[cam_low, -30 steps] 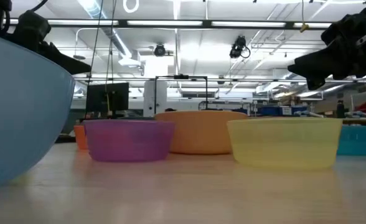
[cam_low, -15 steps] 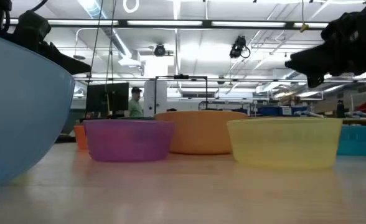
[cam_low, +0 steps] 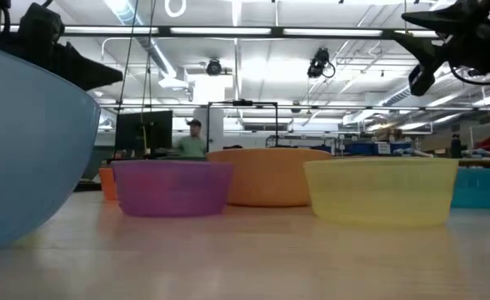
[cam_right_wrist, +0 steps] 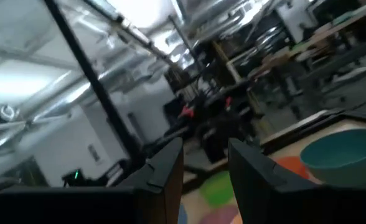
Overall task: Nest bowls inside each other
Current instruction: Stack the light orange bowl on top of the blue bowl
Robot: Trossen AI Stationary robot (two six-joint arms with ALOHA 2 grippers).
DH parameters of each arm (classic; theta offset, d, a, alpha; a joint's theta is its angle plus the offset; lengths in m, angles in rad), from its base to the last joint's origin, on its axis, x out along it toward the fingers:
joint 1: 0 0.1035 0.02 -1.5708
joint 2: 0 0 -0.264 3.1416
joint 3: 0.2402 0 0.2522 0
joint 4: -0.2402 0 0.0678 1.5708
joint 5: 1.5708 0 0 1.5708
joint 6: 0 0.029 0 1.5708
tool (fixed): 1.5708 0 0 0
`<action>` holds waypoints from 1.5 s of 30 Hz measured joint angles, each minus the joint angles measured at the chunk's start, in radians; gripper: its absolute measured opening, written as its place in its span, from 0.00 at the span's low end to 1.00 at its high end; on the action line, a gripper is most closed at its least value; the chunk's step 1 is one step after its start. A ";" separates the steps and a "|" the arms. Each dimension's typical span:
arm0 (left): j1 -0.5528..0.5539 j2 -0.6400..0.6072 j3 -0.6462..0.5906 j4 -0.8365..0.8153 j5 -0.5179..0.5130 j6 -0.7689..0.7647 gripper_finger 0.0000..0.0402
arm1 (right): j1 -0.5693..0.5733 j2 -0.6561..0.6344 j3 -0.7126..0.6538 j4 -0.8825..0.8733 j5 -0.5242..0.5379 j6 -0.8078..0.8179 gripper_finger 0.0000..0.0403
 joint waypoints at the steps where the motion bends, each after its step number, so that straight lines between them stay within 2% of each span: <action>1: 0.000 0.000 0.000 0.014 0.000 -0.023 0.11 | 0.004 0.005 0.000 -0.005 0.011 -0.005 0.29; 5: 0.000 0.000 0.000 0.040 -0.001 -0.137 0.11 | 0.031 0.061 0.060 -0.114 0.033 -0.011 0.29; 10: 0.000 0.000 0.002 0.115 -0.001 -0.132 0.11 | 0.091 0.246 0.308 -0.380 0.080 -0.109 0.29; 13: 0.000 0.022 0.064 0.000 -0.004 -0.092 0.11 | 0.147 0.414 0.525 -0.555 0.123 -0.207 0.29; 15: 0.000 0.063 0.144 -0.147 -0.009 -0.108 0.10 | 0.185 0.536 0.669 -0.698 0.190 -0.244 0.29; 18: -0.009 0.189 0.284 -0.360 0.010 -0.151 0.09 | 0.210 0.704 0.842 -0.909 0.285 -0.249 0.29; 21: -0.021 0.342 0.401 -0.419 0.061 -0.159 0.09 | 0.222 0.823 0.937 -0.986 0.262 -0.286 0.29; 25: -0.026 0.509 0.524 -0.416 0.071 -0.155 0.09 | 0.229 0.935 0.966 -0.986 0.188 -0.357 0.29; 29: -0.022 0.625 0.591 -0.370 0.066 -0.154 0.09 | 0.227 0.995 0.969 -0.939 0.179 -0.366 0.29; 34: -0.020 0.714 0.601 -0.180 0.055 -0.160 0.09 | 0.227 1.055 0.969 -0.858 0.178 -0.360 0.29; 39: -0.031 0.775 0.601 -0.168 0.057 -0.190 0.09 | 0.227 1.114 0.969 -0.669 0.174 -0.332 0.29; 42: -0.058 0.807 0.601 -0.164 0.137 -0.185 0.09 | 0.227 1.135 0.969 -0.585 0.143 -0.269 0.29; 45: -0.092 0.834 0.601 -0.161 0.227 -0.195 0.09 | 0.227 1.135 0.969 -0.563 0.105 -0.277 0.29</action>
